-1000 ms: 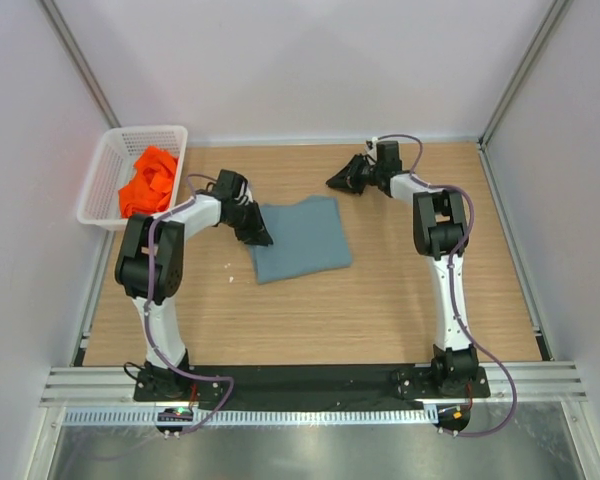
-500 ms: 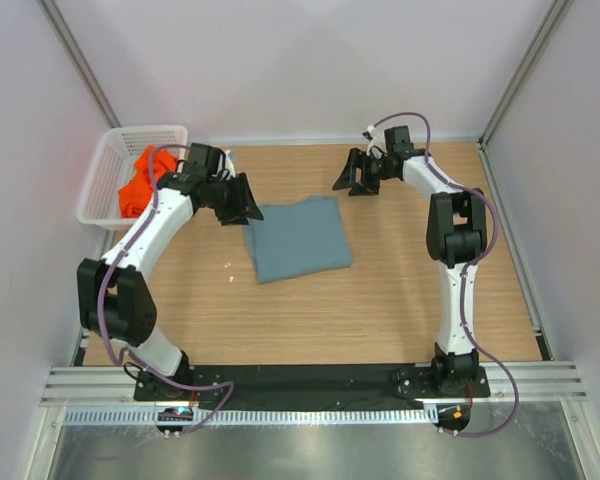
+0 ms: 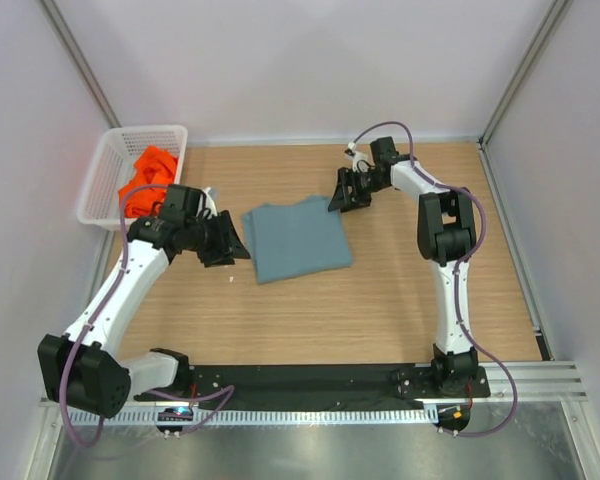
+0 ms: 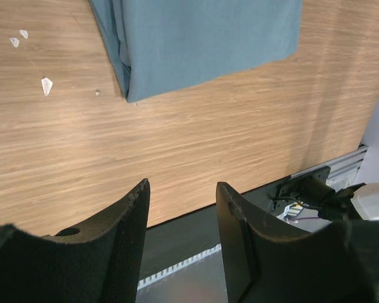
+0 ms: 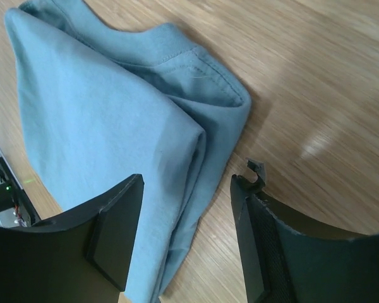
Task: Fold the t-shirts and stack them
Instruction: Fold the tshirt, then neatly place the folded tshirt to the corner
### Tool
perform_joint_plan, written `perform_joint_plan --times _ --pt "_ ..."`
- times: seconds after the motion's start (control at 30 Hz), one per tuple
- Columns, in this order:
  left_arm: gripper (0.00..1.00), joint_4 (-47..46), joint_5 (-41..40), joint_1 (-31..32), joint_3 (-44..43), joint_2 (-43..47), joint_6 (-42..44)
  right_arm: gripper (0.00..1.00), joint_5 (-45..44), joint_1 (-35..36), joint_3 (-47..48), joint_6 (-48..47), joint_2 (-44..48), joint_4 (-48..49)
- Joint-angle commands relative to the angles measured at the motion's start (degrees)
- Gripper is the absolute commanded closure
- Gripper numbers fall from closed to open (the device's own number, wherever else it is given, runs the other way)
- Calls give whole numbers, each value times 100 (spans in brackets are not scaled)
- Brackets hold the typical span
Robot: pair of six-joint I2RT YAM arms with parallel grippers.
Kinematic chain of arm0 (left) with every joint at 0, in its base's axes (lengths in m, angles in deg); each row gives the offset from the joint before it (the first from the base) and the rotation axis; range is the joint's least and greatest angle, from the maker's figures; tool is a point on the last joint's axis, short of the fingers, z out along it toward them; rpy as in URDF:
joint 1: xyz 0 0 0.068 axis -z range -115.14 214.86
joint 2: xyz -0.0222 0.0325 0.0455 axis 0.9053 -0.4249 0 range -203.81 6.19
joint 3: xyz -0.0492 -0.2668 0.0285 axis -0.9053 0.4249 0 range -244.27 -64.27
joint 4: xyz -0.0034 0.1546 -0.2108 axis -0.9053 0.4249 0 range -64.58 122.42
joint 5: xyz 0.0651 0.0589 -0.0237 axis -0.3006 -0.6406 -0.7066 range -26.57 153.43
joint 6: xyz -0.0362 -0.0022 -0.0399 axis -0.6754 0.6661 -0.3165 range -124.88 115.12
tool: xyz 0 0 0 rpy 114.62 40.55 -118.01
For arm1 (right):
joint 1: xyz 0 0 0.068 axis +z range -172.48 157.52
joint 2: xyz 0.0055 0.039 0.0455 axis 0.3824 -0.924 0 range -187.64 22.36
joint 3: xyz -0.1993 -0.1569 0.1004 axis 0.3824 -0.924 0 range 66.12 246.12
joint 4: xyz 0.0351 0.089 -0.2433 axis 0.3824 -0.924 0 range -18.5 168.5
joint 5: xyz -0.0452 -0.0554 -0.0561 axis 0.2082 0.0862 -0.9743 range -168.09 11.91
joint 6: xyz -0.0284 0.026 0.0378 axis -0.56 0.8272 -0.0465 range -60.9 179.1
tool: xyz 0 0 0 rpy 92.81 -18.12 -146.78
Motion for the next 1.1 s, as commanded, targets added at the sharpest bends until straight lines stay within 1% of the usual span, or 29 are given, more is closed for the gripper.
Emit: perform_joint_plan --times 0.0,0.07,0.13,0.17,0.2,0.27,0.3,0.37,0.4,0.47,0.5,0.53,0.6,0.63,0.7,0.73,0.77,0.83,0.9,1.0,1.07 --pt "52 90 49 -15 84 271 -120 37 -93 152 134 -301 -113 -233" --pt "52 134 23 -24 102 368 -120 39 -197 327 169 -345 -201 -268" --pt "52 213 -3 -15 128 473 -103 44 -251 485 169 -319 -279 -277" --pt "52 240 -38 -24 146 509 -85 49 -321 512 160 -267 -315 -277" --pt "52 275 -56 -15 180 526 -85 60 -339 547 160 -231 -341 -277" --pt "52 293 -65 -24 225 614 -85 73 -443 618 134 -12 -324 -294" --pt "52 284 -56 -15 260 640 -94 86 -758 627 116 67 -289 -321" --pt "52 275 -56 -15 330 720 -111 96 -1067 636 -68 331 -9 -303" --pt "52 249 -56 -15 374 737 -111 98 -1512 636 -155 401 149 -269" --pt "52 231 -30 -15 418 764 -120 98 -2006 635 -384 524 613 -355" --pt "52 214 -21 -15 427 764 -120 98 -2522 644 -420 525 764 -443" --pt "52 187 5 -15 462 764 -120 98 -2806 636 -455 516 888 -540" --pt "52 161 32 -15 497 746 -111 98 -3281 644 -420 315 1195 -882" --pt "52 143 58 -15 515 737 -120 98 -3849 636 -359 227 1258 -1023" --pt "52 117 67 -15 611 702 -129 99 -4248 583 -43 -80 1293 -1471" --pt "53 100 76 -6 655 702 -138 99 -4728 548 202 -151 1285 -1603" --pt "53 73 76 2 769 694 -129 98 -4916 504 317 -239 1285 -1770" --pt "53 55 24 2 875 650 -129 98 -5206 311 589 -564 1249 -1903" --pt "53 -6 32 2 971 571 -129 99 -5164 -13 722 -862 1223 -1859" --pt "53 -59 84 20 998 457 -103 98 -5050 -330 1204 -1214 1013 -1938" --pt "53 -68 93 29 998 360 -68 98 -5076 -620 1802 -1644 732 -2130"
